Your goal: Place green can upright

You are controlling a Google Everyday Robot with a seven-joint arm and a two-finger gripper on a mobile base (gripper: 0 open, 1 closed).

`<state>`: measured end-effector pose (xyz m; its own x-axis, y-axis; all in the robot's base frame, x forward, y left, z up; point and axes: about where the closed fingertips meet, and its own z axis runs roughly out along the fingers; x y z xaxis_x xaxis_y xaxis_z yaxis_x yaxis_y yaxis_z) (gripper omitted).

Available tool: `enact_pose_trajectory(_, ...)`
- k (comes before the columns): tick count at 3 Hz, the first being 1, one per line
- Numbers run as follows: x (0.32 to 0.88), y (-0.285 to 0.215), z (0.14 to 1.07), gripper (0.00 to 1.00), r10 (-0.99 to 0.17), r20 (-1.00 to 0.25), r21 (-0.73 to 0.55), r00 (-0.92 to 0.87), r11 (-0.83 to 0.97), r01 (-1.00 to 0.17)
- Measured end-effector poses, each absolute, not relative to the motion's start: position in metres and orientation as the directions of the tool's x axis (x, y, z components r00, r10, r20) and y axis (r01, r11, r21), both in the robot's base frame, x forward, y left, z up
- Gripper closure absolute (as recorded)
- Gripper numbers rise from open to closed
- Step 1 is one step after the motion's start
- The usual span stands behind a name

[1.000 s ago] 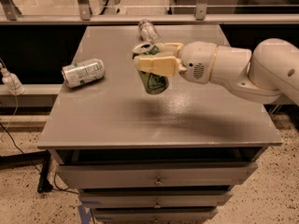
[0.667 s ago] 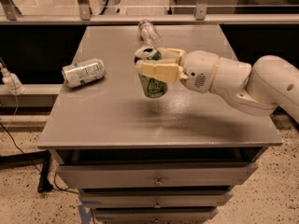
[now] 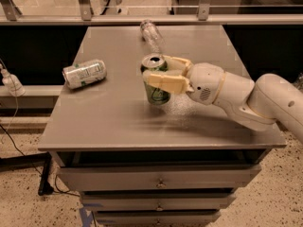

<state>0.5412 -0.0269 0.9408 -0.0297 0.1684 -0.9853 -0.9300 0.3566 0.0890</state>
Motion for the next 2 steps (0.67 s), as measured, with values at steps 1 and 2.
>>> enact_pose_trajectory(1, 0.539, -0.0319, 0.9306, 1.0, 0.165, -0.986, 0.074, -0.017, 0.348, -0.935)
enact_pose_trajectory(2, 0.5365, -0.0327, 0.9226, 0.82, 0.136, -0.991, 0.057, -0.012, 0.334, -0.941)
